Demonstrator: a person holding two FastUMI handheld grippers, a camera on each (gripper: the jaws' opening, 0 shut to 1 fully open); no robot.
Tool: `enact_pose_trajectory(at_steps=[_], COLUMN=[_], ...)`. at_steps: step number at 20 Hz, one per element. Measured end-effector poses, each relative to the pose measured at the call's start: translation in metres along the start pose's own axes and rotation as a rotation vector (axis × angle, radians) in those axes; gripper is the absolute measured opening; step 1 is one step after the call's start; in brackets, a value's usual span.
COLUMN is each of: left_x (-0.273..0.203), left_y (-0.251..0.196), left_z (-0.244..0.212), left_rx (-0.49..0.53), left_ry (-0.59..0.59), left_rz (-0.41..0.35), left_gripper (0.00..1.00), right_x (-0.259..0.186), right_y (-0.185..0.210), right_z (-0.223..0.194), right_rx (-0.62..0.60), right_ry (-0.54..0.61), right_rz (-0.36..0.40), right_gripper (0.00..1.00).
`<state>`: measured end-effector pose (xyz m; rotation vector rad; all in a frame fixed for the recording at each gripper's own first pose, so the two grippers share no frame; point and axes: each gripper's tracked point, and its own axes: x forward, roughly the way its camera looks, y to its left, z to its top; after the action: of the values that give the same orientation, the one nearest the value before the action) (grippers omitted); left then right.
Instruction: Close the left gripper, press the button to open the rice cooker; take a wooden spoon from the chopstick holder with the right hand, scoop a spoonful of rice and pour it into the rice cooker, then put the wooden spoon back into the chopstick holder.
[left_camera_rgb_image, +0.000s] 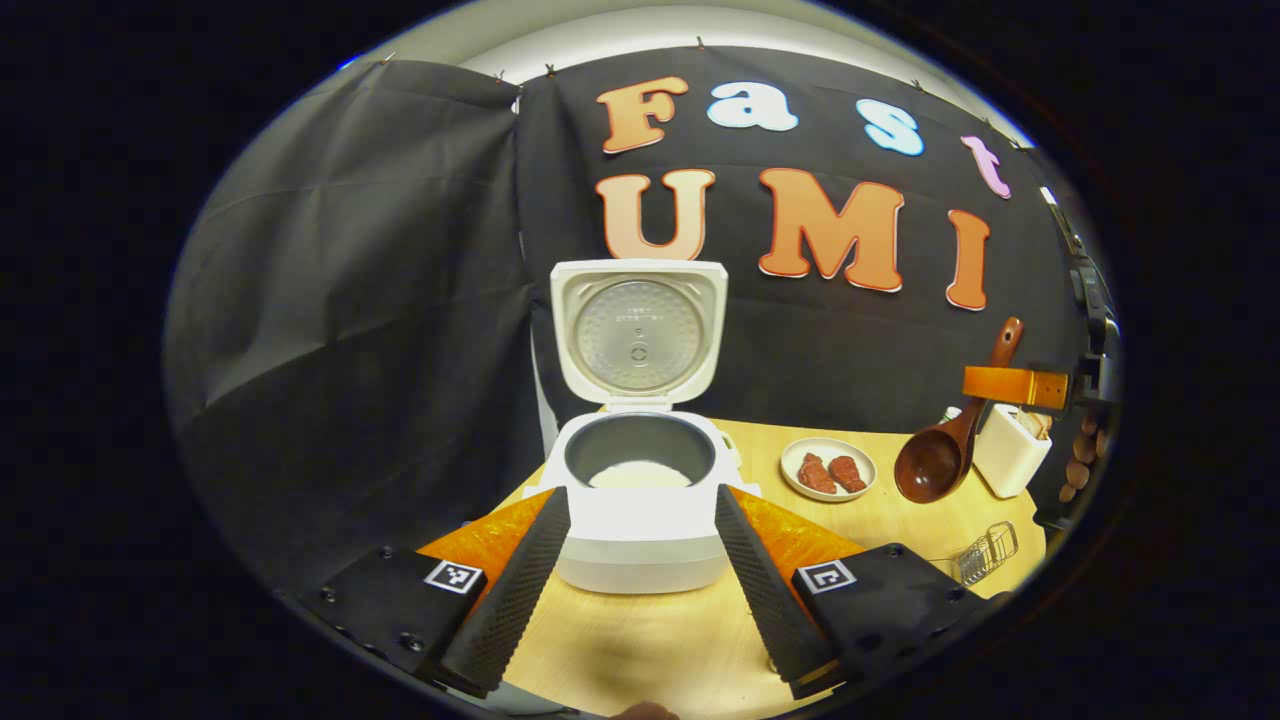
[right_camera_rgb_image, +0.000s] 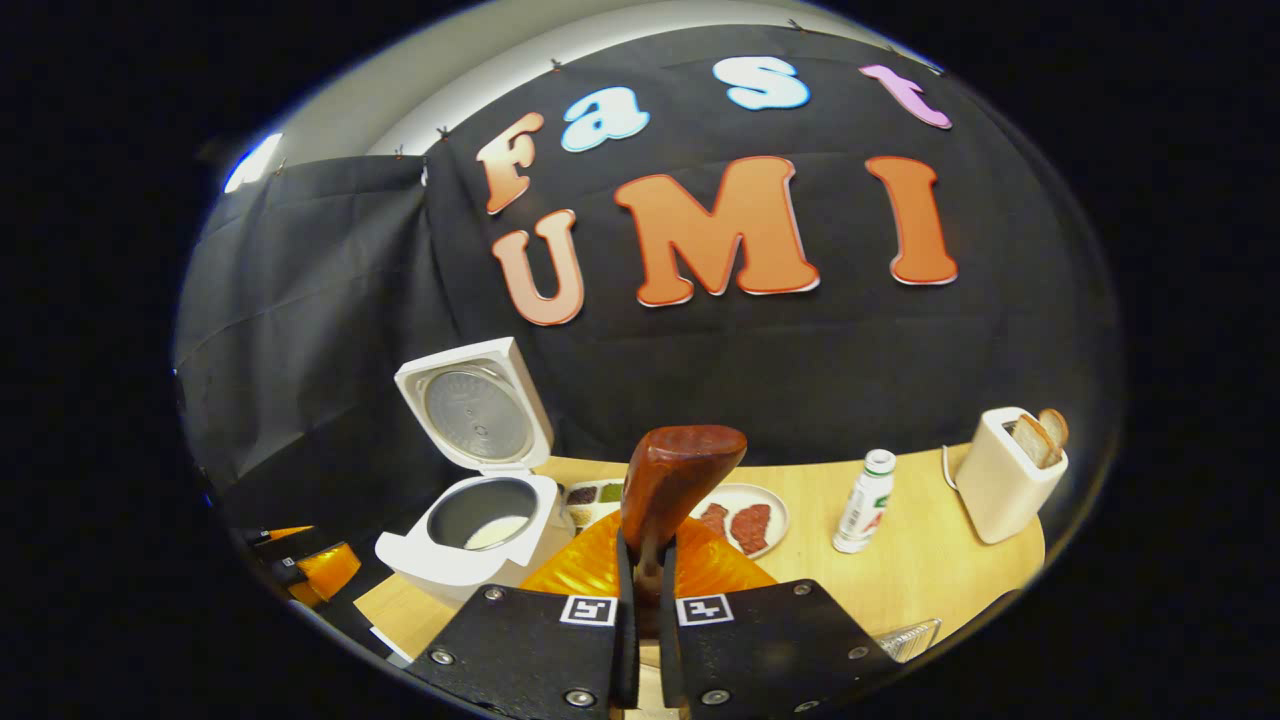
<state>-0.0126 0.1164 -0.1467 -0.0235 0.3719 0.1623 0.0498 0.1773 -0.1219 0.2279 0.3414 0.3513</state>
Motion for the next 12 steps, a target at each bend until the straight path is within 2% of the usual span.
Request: enact_pose_trajectory(at_steps=[6, 12], left_x=[0.002, 0.002], left_y=[-0.058, -0.086], left_z=[0.010, 0.013], left_rx=[0.015, 0.051], left_ry=[-0.002, -0.002], left_rz=[-0.081, -0.111], left_gripper=[0.99, 0.99], right_x=[-0.041, -0.069], right_y=[-0.096, -0.177], right_z=[-0.016, -0.036], right_rx=[0.077, 0.149], right_ry=[0.009, 0.025], right_rz=[-0.148, -0.300], right_gripper=[0.08, 0.08])
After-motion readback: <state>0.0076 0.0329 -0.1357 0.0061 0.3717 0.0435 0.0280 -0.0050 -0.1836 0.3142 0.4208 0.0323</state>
